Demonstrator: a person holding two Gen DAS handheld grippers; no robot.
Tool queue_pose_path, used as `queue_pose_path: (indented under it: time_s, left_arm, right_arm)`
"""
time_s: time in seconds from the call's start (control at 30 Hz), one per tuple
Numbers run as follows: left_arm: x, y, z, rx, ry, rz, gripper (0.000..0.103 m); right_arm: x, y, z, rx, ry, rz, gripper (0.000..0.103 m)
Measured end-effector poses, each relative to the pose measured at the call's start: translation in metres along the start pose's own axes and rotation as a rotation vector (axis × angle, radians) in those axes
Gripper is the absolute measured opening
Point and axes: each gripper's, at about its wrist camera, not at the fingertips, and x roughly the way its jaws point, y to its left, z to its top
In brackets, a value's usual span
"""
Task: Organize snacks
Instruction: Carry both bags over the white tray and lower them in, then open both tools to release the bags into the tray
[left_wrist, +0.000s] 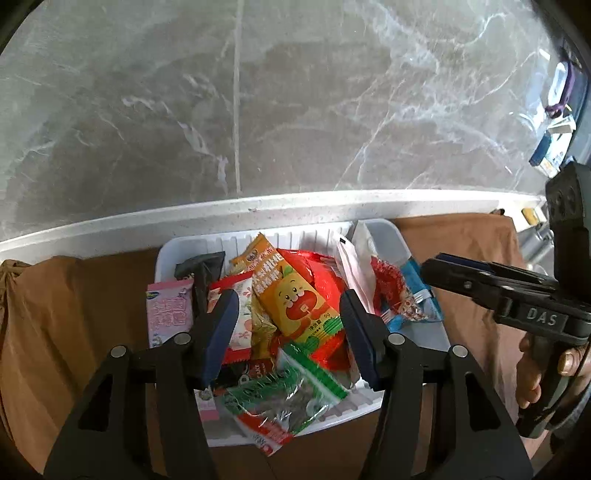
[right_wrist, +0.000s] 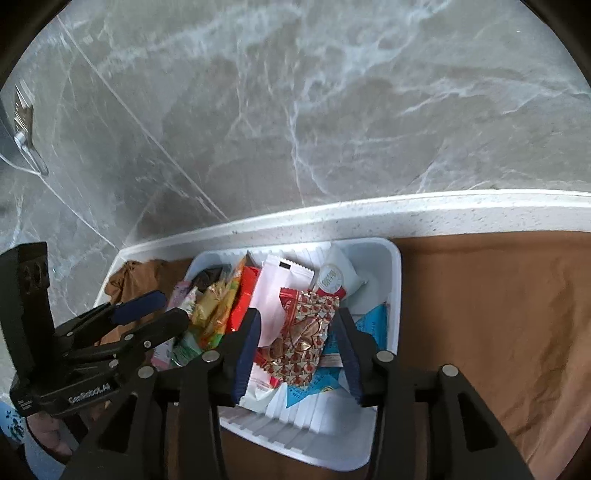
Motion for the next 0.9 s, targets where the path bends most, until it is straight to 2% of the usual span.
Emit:
queue_pose_path:
  time_s: [0.1,0.17,0.23,0.47,0.63,0.77,0.9]
  left_arm:
    - [-0.015,0.001,-0.004,-0.015,-0.016,0.005,0.059]
    - [-0.026,0.004,-0.008,-0.034,-0.031,0.009,0.06]
    - [-0.036,0.008,-0.011,-0.056,-0.041,0.008,0.06]
    - [-0.072,0.029,-0.04,-0.117,-0.051,0.035,0.061]
    - [-0.076,0.045,-0.072,-0.15,0.003,0.069,0.062]
    - [-0.059,0.049,-0.1,-0.139,0.089,0.14,0.062]
    - [-0.041,0.051,-0.117,-0.139,0.155,0.179,0.062]
  right_arm:
    - [-0.018,0.002,-0.005,0.001,-0.029,0.002,0.05]
    - [-0.03,0.004,-0.01,0.001,-0.047,0.004,0.059]
    - [-0.043,0.006,-0.02,-0.006,-0.063,0.002,0.063]
    - [-0.069,0.02,-0.062,-0.078,-0.05,-0.035,0.064]
    - [-0.065,0.029,-0.094,-0.106,0.008,-0.035,0.064]
    - [-0.06,0.033,-0.114,-0.088,0.053,-0.021,0.064]
    - [-0.062,0.034,-0.124,-0.075,0.066,-0.009,0.064]
